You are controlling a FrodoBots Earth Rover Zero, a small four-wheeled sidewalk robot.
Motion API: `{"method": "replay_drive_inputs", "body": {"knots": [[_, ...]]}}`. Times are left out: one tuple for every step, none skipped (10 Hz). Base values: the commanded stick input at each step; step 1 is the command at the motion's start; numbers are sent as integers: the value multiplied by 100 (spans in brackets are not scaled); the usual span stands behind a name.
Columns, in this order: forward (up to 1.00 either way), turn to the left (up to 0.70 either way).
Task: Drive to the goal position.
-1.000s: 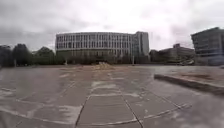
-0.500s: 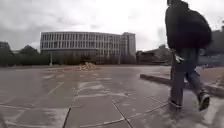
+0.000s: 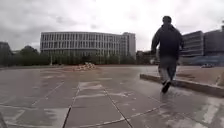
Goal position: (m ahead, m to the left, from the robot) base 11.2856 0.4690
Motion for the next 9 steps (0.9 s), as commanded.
{"method": "replay_drive_inputs", "body": {"knots": [[70,0],[70,0],[70,0],[70,0],[70,0],[70,0],[70,0],[70,0],[70,0]]}}
